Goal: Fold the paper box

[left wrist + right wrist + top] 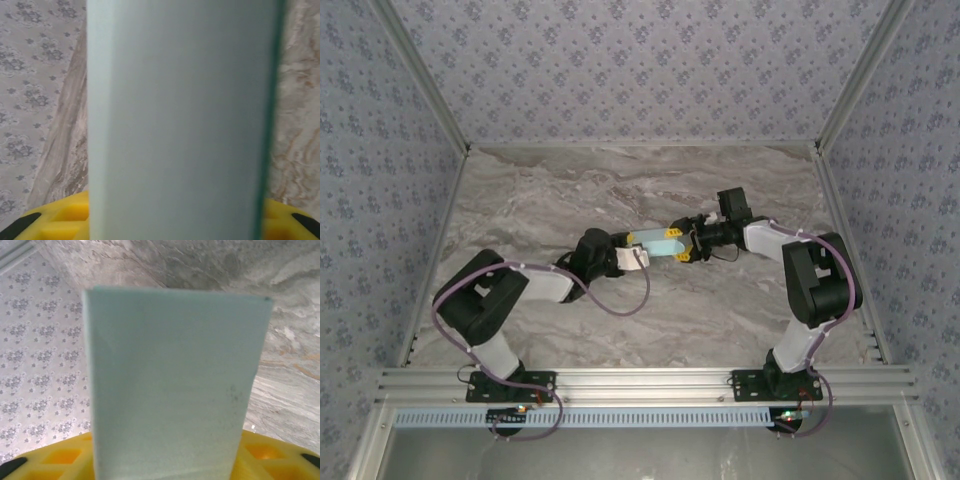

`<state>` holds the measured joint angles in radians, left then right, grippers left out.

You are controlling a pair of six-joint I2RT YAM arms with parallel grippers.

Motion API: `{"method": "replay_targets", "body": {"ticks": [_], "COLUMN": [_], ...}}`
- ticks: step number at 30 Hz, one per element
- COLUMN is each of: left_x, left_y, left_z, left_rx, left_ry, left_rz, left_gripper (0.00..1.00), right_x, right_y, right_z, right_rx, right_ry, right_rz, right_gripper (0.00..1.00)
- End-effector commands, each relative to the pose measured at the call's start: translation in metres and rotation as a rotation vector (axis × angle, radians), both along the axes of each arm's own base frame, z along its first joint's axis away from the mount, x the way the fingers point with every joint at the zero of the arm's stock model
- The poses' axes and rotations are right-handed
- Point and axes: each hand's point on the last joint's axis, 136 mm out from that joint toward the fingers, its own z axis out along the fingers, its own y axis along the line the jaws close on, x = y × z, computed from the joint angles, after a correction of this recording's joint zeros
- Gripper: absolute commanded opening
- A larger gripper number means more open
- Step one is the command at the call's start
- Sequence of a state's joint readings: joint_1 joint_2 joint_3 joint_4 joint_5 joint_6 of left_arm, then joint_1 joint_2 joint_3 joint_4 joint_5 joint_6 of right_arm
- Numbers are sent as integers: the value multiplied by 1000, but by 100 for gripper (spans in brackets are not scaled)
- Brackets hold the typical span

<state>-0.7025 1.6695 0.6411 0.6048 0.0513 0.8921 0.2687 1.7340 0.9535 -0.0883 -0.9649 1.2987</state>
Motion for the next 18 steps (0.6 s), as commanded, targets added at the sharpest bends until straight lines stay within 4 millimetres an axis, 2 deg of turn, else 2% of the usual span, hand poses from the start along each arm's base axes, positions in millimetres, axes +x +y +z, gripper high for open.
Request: {"method": "replay_targets", "body": {"ticks": [1, 3, 7, 9, 13, 16, 18], "left_x": [-13, -17, -27, -34, -50, -66, -75], "left_y": [0, 3, 4, 5, 8, 8, 10], "left_z": [2, 0, -1, 0, 0, 1, 6], "left_rx": [11, 30, 73, 98, 179, 225, 259], "left_ry": [84, 130, 273, 343, 439, 534, 596], "left_rz": [-27, -18, -2, 7, 28, 29, 34], "left_gripper": [42, 42, 42, 42, 42, 45, 45], "right_x": [-13, -15, -26, -32, -32, -22, -15], "right_y": [-4, -10, -31, -44, -65, -84, -106], "right_z": [1, 5, 16, 17, 13, 13, 16], "right_rx": [-33, -45, -171, -247, -327, -382, -480], "right_ry": [47, 31, -67, -115, -219, -281, -349], "right_rz": [14, 32, 100, 142, 164, 127, 72], "right_gripper": [67, 78, 86, 88, 91, 91, 91]}}
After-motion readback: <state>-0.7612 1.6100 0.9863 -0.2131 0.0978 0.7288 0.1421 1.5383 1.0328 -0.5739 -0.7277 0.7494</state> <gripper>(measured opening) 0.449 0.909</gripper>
